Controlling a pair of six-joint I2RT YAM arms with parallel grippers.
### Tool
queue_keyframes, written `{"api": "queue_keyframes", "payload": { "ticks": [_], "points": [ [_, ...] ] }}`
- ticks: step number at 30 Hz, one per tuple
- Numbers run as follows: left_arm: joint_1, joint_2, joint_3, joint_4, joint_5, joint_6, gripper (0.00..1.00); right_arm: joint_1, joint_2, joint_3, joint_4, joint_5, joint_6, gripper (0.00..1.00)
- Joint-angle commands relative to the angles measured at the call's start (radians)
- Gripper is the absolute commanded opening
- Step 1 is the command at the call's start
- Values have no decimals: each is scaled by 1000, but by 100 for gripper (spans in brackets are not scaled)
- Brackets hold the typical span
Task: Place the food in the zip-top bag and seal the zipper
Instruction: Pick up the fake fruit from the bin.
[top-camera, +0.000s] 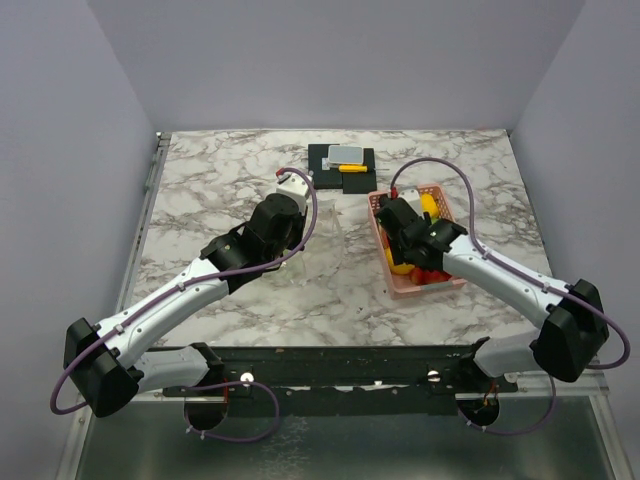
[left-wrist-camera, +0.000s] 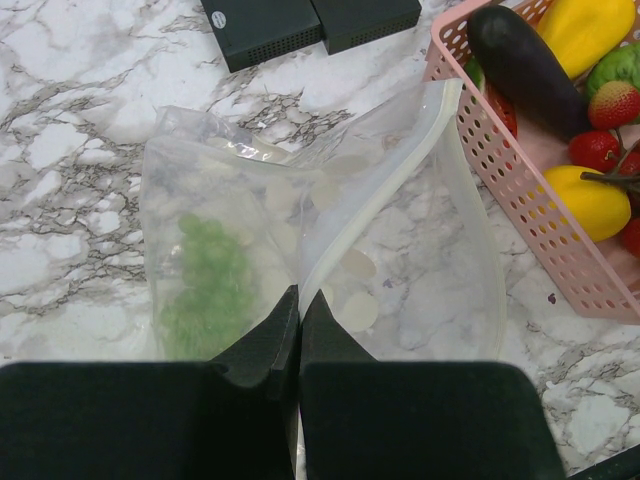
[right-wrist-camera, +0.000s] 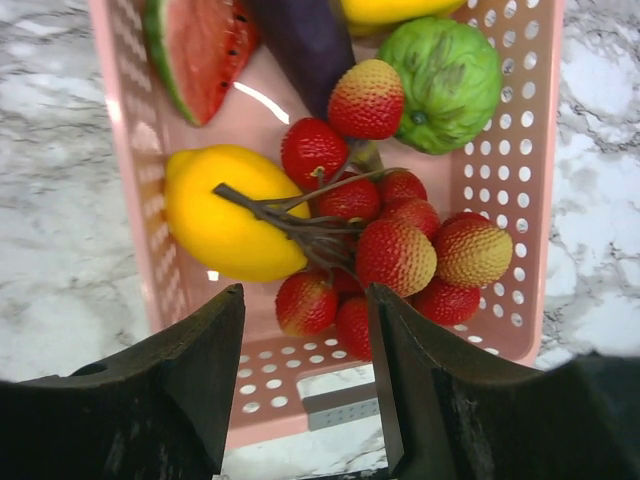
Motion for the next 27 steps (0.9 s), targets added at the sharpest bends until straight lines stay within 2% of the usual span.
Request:
{"api": "queue_keyframes", "payload": {
  "ticks": [1,15,27],
  "points": [
    [-4,3,-8,17,-9,-1,0,-32,52,-12,-22,50,-46,56],
    [-5,8,-6,17,2,3,0,-50,197,40,-28,123,-161,53],
    [-5,6,-5,15,7,2,0,-50,287,49,11,118,-258,51]
  ]
}}
